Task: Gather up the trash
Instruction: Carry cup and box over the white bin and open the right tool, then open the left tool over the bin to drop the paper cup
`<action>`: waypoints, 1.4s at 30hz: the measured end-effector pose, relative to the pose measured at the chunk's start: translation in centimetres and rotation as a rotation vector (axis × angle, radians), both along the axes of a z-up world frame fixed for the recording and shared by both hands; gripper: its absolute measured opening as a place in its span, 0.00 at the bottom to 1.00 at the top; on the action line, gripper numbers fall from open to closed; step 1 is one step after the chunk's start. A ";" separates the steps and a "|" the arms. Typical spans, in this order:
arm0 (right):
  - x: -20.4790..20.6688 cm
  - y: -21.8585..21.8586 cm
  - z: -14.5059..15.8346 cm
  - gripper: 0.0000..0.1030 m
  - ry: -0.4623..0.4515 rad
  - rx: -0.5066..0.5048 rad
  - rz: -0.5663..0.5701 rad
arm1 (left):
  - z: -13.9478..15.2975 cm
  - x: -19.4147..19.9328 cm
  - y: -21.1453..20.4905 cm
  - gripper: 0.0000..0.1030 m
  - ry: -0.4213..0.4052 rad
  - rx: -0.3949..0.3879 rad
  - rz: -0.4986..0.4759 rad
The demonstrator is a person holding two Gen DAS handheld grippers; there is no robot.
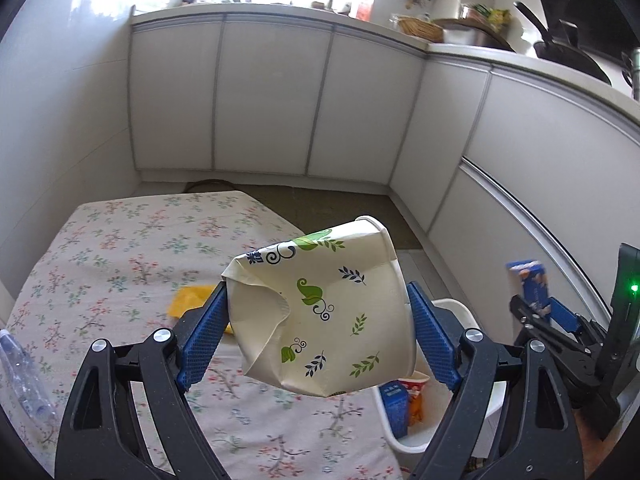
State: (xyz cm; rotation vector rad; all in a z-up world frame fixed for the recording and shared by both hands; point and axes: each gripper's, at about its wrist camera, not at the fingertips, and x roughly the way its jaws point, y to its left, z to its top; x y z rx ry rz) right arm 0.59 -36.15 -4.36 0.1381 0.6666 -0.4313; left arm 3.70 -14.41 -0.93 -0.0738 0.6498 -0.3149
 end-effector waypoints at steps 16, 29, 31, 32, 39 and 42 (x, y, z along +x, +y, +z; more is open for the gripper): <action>-3.0 -7.0 0.7 0.88 -0.073 0.039 -0.236 | -1.9 1.4 -10.0 0.80 0.075 -0.008 -0.168; -3.7 -9.0 0.7 0.90 -0.084 0.029 -0.322 | -5.3 3.7 -13.3 0.85 0.220 -0.014 -0.221; -3.6 -8.8 0.7 0.91 -0.083 0.027 -0.319 | -5.6 3.6 -13.0 0.87 0.225 -0.013 -0.212; -3.5 -8.6 0.7 0.91 -0.081 0.026 -0.315 | -5.7 3.6 -12.6 0.87 0.225 -0.010 -0.205; -2.0 -5.7 0.4 0.92 -0.063 0.011 -0.227 | -5.7 3.9 -8.7 0.91 0.207 0.017 -0.083; -1.2 -3.7 0.5 0.92 -0.067 -0.011 -0.176 | -5.5 4.0 -6.6 0.92 0.202 0.020 -0.026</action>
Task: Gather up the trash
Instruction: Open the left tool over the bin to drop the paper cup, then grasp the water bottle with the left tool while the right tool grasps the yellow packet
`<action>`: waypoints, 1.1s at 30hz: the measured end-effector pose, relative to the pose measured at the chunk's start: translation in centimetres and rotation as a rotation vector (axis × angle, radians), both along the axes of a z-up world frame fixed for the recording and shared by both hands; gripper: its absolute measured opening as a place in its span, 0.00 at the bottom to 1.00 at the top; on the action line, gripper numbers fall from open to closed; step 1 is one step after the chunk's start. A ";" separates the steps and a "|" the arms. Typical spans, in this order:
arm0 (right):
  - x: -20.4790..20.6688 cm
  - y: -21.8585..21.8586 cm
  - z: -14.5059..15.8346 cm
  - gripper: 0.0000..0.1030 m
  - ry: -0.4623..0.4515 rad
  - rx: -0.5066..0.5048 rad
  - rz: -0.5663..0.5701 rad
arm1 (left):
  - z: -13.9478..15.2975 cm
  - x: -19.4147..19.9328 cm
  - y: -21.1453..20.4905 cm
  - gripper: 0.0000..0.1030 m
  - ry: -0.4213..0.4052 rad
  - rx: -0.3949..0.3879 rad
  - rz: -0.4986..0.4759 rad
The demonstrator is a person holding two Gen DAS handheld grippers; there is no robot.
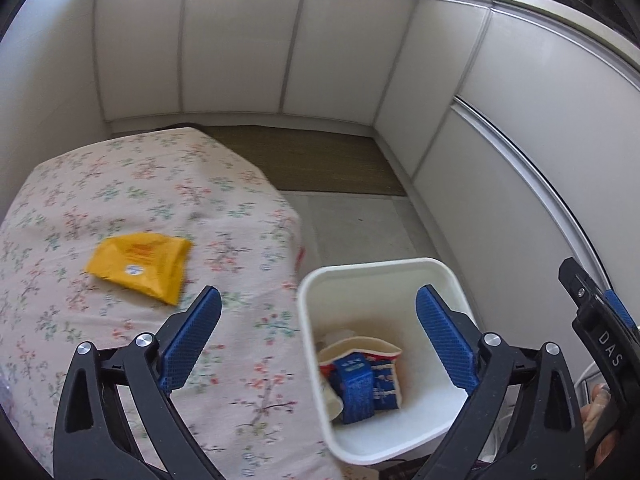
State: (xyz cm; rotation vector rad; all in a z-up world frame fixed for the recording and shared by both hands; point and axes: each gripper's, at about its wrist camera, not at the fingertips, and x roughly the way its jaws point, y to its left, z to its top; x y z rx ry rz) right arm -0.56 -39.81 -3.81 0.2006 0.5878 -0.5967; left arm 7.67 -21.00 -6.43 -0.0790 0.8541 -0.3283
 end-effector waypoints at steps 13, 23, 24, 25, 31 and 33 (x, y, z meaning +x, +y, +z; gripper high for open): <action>4.9 13.3 0.0 0.93 0.013 -0.030 0.339 | -0.1 -0.1 15.0 0.93 0.026 0.053 0.333; 7.4 23.2 -1.0 0.93 0.039 -0.049 0.549 | 0.0 -2.0 27.5 0.93 0.025 0.123 0.603; 7.6 24.0 -1.3 0.93 0.046 -0.050 0.571 | -0.1 -2.2 28.5 0.93 0.032 0.128 0.627; 7.7 24.6 -1.5 0.93 0.052 -0.054 0.581 | -0.2 -2.3 29.7 0.93 0.040 0.138 0.658; 8.1 27.3 -2.7 0.93 0.086 -0.092 0.634 | -1.9 -3.2 37.3 0.93 0.100 0.181 0.867; 8.1 27.6 -3.1 0.93 0.096 -0.101 0.644 | -2.7 -3.4 39.5 0.93 0.134 0.172 0.935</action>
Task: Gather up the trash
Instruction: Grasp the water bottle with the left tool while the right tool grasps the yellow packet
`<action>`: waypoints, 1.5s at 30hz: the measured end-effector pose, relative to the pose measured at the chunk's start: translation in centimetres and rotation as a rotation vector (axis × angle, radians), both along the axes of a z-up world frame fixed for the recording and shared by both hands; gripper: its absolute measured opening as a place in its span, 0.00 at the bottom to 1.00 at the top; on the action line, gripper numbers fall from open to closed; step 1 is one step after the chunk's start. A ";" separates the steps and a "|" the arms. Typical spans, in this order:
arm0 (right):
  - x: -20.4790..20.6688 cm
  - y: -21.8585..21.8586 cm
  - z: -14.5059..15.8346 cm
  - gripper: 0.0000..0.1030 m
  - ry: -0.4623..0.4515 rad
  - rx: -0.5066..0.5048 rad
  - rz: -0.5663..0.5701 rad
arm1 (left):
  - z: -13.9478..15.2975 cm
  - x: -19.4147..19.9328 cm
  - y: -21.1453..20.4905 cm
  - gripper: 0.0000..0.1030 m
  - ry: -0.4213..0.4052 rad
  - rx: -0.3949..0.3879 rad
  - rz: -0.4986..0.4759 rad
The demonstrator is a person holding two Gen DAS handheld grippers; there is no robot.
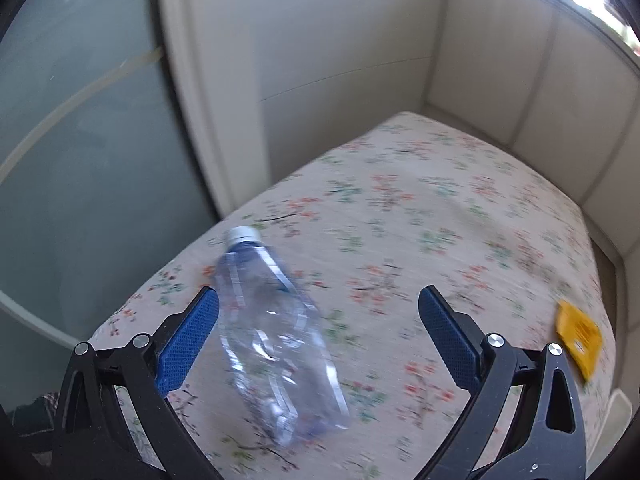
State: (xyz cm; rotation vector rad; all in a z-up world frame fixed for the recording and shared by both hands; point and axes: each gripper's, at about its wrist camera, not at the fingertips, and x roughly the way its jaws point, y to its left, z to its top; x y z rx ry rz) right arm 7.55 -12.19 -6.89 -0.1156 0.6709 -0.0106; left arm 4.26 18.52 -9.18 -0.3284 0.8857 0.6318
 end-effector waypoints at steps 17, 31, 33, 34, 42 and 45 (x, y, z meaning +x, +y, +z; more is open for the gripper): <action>2.1 3.6 -3.3 0.93 0.060 -0.129 0.133 | -7.7 0.4 5.6 0.92 0.202 -0.154 0.114; 9.8 5.4 -7.3 0.93 0.239 -0.188 0.420 | -4.7 0.1 2.8 0.66 0.016 -0.384 -0.171; 11.0 5.6 -7.9 0.93 0.270 -0.187 0.431 | -4.0 0.5 1.8 0.66 -0.014 -0.384 -0.219; 11.5 5.6 -8.2 0.93 0.284 -0.189 0.432 | -3.6 0.7 1.3 0.66 -0.027 -0.381 -0.245; 14.2 5.9 -11.2 0.93 0.429 -0.157 0.522 | -2.1 2.5 -0.8 0.66 -0.078 -0.361 -0.343; 14.4 5.4 -10.9 0.69 0.437 -0.093 0.526 | -2.3 2.6 -1.1 0.66 -0.079 -0.372 -0.351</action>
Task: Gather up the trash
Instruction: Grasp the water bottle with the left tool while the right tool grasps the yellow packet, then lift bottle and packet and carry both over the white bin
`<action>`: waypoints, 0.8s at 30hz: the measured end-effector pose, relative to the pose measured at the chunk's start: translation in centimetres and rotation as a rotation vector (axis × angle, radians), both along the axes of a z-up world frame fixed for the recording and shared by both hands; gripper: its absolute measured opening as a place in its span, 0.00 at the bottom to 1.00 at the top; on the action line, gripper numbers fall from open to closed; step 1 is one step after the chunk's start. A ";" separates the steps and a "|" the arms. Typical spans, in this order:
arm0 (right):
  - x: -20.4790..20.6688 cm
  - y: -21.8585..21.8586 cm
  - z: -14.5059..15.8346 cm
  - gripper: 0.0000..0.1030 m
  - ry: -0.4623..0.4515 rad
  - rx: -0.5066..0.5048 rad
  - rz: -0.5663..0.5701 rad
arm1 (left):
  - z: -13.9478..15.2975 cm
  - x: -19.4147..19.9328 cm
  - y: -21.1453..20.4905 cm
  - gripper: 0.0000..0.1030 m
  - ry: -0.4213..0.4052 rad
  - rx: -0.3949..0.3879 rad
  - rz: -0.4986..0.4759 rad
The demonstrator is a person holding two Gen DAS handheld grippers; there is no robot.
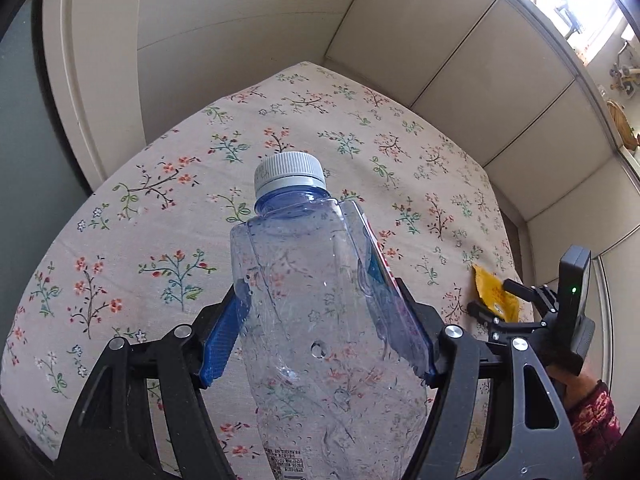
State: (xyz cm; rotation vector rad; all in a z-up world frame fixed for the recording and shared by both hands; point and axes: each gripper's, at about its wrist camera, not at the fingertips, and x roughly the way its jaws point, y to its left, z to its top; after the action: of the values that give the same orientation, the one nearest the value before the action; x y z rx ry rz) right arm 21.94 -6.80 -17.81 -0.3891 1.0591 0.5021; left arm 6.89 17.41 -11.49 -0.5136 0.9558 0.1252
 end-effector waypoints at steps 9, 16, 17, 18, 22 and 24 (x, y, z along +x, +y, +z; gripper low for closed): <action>-0.7 -1.4 2.3 0.09 -0.027 0.149 -0.136 | 0.7 0.0 -1.2 0.66 -0.033 0.031 -0.041; -2.2 -1.7 5.2 0.07 -0.098 0.217 -0.207 | 1.4 -0.3 -1.5 0.66 -0.059 0.038 -0.044; -2.4 -1.8 5.7 0.07 -0.107 0.235 -0.216 | 1.6 -0.4 -1.6 0.66 -0.066 0.042 -0.044; -2.8 -1.9 6.3 0.07 -0.116 0.252 -0.220 | 1.8 -0.5 -1.7 0.66 -0.071 0.047 -0.046; -4.0 -2.0 8.1 0.07 -0.162 0.283 -0.222 | 3.1 -0.9 -2.6 0.66 -0.107 0.084 -0.061; -4.9 -2.4 9.2 0.07 -0.186 0.303 -0.223 | 3.7 -1.2 -3.2 0.66 -0.128 0.095 -0.071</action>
State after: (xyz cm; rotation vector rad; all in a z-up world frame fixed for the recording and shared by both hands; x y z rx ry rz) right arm 17.06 -9.21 -8.66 -0.0470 0.8191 0.4098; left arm 5.73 14.21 -7.76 -0.3952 0.8381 0.0729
